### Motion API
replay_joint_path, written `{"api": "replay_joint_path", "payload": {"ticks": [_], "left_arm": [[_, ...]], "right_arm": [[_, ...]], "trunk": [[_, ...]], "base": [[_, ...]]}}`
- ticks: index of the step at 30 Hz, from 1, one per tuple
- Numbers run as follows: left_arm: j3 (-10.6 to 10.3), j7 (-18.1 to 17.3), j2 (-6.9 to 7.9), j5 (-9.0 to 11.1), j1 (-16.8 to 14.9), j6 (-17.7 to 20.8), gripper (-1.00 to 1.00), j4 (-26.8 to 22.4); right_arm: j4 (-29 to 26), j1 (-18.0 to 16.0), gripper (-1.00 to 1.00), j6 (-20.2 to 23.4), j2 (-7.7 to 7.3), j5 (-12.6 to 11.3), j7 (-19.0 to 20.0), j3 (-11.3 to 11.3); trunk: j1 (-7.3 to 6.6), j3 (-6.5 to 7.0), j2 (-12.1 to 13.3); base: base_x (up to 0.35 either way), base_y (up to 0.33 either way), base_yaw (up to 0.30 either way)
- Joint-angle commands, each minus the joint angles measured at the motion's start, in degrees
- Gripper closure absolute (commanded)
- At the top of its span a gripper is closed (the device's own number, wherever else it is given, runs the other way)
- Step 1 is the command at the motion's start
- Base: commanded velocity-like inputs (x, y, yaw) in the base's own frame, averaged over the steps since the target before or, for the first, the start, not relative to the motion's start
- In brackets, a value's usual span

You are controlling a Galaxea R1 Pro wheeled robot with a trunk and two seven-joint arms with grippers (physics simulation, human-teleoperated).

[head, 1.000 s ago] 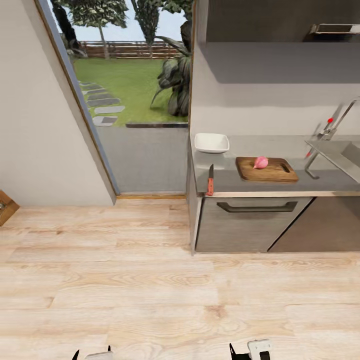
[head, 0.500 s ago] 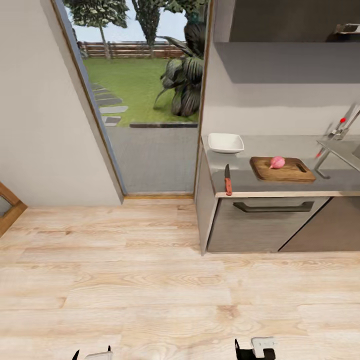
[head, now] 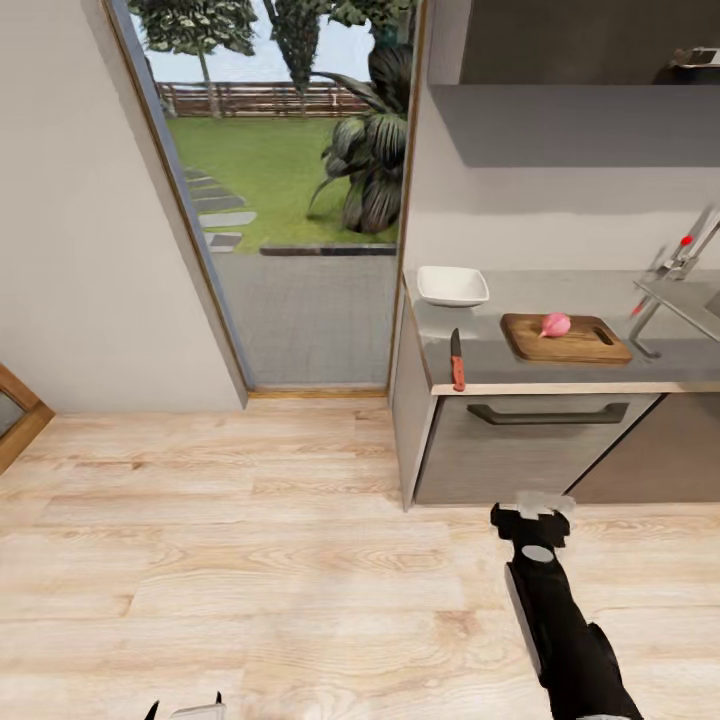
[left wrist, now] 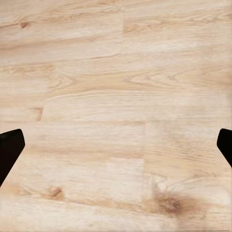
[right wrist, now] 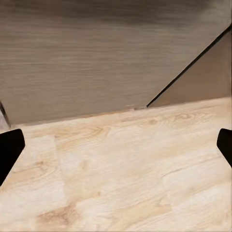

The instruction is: In the kitchen, take the Vidalia onion out of the sink, dice it on the chopping board with the paring knife, put the diced onion into the bowl on the countertop, then place both the paring knife and the chopping board into the sink.

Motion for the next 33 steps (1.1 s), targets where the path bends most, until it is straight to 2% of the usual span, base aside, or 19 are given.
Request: {"api": "replay_joint_path", "payload": {"ticks": [1,2,5,6,8,12,13,14,15,18,20,23,28,33], "left_arm": [[-0.5,0.1,-0.07,0.4,-0.1,0.0,-1.0,0.2],[-0.5,0.1,-0.1,0.4,-0.1,0.3,-1.0,0.2],[-0.5,0.0,-0.13,0.4,-0.1,0.7,-1.0,0.2],[-0.5,0.0,-0.15,0.4,-0.1,1.0,-1.0,0.2],[-0.5,0.0,-0.15,0.4,-0.1,1.0,-1.0,0.2],[-0.5,0.0,-0.15,0.4,-0.1,1.1,-1.0,0.2],[-0.5,0.0,-0.15,0.4,-0.1,1.2,-1.0,0.2],[-0.5,0.0,-0.15,0.4,-0.1,1.2,-1.0,0.2],[-0.5,0.0,-0.15,0.4,-0.1,1.2,-1.0,0.2],[-0.5,0.0,-0.15,0.4,-0.1,1.2,-1.0,0.2],[-0.5,0.0,-0.15,0.4,-0.1,1.2,-1.0,0.2],[-0.5,0.0,-0.15,0.4,-0.1,1.2,-1.0,0.2],[-0.5,0.0,-0.15,0.4,-0.1,1.4,-1.0,0.2],[-0.5,-0.1,-0.15,0.4,-0.1,2.4,-1.0,0.2]], "right_arm": [[-4.4,0.0,-1.0,3.9,0.7,0.4,0.1,0.0],[-7.8,0.0,-1.0,7.0,1.11,0.4,0.1,0.3],[-13.0,-0.1,-1.0,12.0,1.54,0.4,0.1,1.5],[-17.2,-0.5,-1.0,17.0,1.76,0.4,0.1,3.5],[-18.7,-1.3,-1.0,19.2,1.91,0.3,0.1,4.0],[-20.1,-5.3,-1.0,24.6,2.61,0.1,0.1,4.4],[-20.4,-9.0,-1.0,28.7,3.34,-0.9,0.1,4.5],[-20.4,-10.6,-1.0,30.1,3.49,-1.9,0.1,4.5],[-20.5,-11.4,-1.0,30.6,3.55,-2.4,0.1,4.5],[-20.5,-16.3,-1.0,32.3,3.72,-6.7,0.0,4.5],[-20.3,-18.9,-1.0,32.7,3.76,-8.7,0.0,4.6],[-20.0,-20.7,-1.0,32.9,3.77,-9.7,0.0,4.6],[-19.7,-21.3,-1.0,32.9,3.78,-10.1,0.1,4.6],[-19.2,-21.4,-1.0,32.9,3.8,-11.7,0.1,7.0]], "trunk": [[0.01,-0.06,0.0],[0.01,-0.06,0.0],[0.01,-0.06,0.0],[0.01,-0.06,0.0],[0.01,-0.06,0.0],[0.01,-0.06,0.0],[0.01,-0.06,0.0],[0.01,-0.06,0.0],[0.01,-0.06,0.0],[0.01,-0.06,0.0],[0.01,-0.06,0.0],[0.01,-0.06,0.0],[0.01,-0.06,0.0],[0.01,-0.06,0.0]], "base": [[0.0,0.0,0.0],[0.0,0.0,0.0],[0.0,0.0,0.0],[0.0,0.0,0.0],[0.0,0.0,0.0],[0.0,0.0,0.0],[0.0,0.0,0.0],[0.0,0.0,0.0],[0.0,0.0,0.0],[0.0,0.0,0.0],[0.0,0.0,0.0],[0.0,0.0,0.0],[0.0,0.0,0.0],[0.125,0.09,0.0]]}}
